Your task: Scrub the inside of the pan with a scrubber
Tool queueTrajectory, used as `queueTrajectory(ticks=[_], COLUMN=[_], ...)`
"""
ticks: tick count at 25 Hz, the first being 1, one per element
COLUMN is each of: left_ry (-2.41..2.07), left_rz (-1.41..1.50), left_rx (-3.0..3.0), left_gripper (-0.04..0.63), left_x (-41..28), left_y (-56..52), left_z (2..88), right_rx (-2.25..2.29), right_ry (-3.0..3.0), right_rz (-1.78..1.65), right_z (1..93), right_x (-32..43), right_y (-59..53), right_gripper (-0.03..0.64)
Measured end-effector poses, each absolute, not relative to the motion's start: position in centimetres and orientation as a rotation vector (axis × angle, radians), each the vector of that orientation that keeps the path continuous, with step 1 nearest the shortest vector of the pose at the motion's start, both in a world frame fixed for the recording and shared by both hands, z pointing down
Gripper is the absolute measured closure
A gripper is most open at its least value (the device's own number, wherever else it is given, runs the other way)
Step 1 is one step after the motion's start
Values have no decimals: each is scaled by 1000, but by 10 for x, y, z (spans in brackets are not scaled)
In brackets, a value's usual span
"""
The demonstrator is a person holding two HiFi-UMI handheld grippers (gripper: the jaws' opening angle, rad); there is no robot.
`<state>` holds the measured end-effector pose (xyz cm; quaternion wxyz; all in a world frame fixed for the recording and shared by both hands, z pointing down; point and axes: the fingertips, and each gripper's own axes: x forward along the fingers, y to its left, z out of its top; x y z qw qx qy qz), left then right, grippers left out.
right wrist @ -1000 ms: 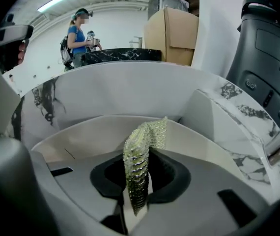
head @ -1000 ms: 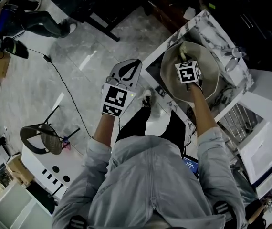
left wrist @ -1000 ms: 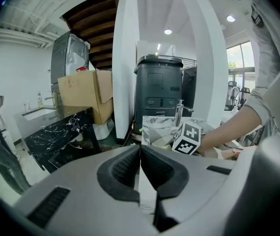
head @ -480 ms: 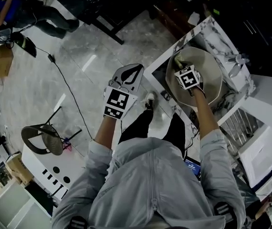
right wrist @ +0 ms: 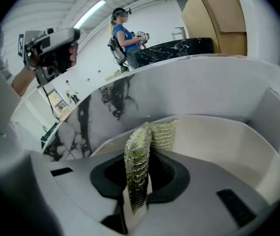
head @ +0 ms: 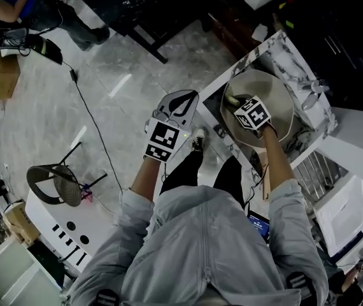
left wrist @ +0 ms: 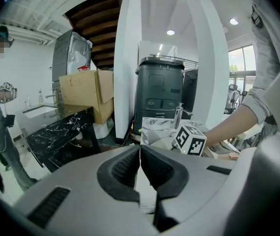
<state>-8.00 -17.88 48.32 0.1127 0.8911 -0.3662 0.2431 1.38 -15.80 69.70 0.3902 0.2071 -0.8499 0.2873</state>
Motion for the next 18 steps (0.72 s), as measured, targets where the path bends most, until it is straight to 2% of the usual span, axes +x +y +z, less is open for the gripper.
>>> queueTrajectory(ticks=[8, 18], left_ry=[-1109, -1129], left_rz=[699, 688], left_rx=[2604, 2599], left_gripper=[572, 572], left_x=[-69, -46], left_y=[-166, -155], left_z=[471, 462], right_rx=[142, -233], right_ry=[-2165, -2036], right_rz=[880, 977], right_z=[678, 655], right_x=[10, 42], right_y=[-96, -37], right_gripper=[531, 531])
